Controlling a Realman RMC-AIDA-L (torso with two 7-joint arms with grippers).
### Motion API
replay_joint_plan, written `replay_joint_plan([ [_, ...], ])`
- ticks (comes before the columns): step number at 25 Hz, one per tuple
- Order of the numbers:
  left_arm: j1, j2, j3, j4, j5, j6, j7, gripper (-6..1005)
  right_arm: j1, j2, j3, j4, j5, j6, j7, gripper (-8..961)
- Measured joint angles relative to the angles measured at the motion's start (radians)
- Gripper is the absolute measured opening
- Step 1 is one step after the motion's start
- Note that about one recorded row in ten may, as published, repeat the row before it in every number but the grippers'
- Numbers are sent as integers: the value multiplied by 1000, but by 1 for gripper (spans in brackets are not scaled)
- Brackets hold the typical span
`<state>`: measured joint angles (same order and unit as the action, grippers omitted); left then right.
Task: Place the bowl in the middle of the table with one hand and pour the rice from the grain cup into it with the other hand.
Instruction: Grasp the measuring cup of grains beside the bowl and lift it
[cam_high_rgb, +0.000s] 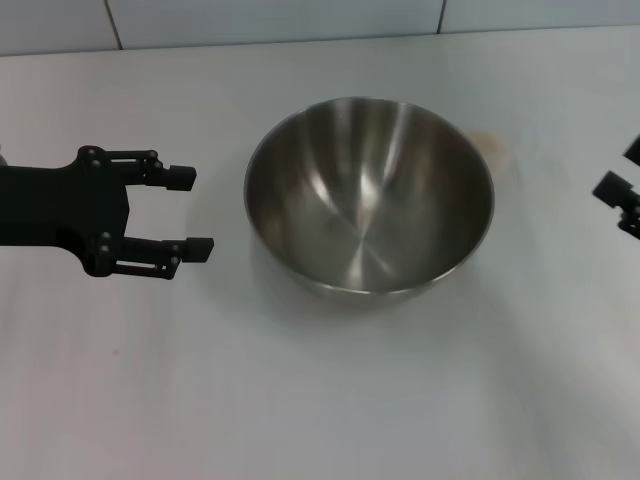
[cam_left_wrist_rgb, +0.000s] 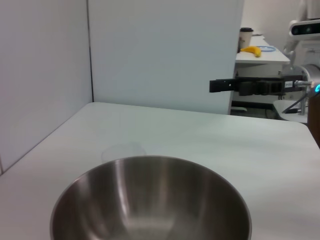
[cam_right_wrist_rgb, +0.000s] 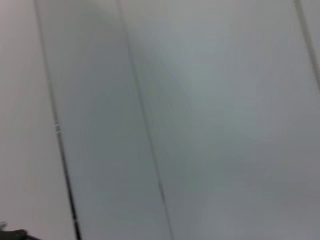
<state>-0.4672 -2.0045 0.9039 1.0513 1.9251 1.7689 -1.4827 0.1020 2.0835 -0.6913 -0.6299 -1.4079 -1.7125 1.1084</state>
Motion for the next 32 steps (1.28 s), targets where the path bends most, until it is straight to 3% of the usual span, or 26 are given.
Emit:
replay_joint_plan([
  [6, -18, 0, 3, -13, 0, -1, -6, 800, -5, 0, 47, 55, -6, 33, -23, 738],
  [11, -23, -1, -11, -13, 0, -8, -9, 800, 0, 0, 51, 76, -3, 173, -23, 738],
  [21, -35, -2, -16, -17, 0, -4, -16, 800, 121, -1, 67, 170, 44, 442, -91, 738],
  [27, -44, -1, -16, -20, 0, -31, -19, 800, 186, -1, 41, 219, 40, 519, -113, 738],
  [32, -45, 1, -17, -19, 0, -34, -20, 800, 186, 0, 29, 234, 40, 562, -115, 738],
])
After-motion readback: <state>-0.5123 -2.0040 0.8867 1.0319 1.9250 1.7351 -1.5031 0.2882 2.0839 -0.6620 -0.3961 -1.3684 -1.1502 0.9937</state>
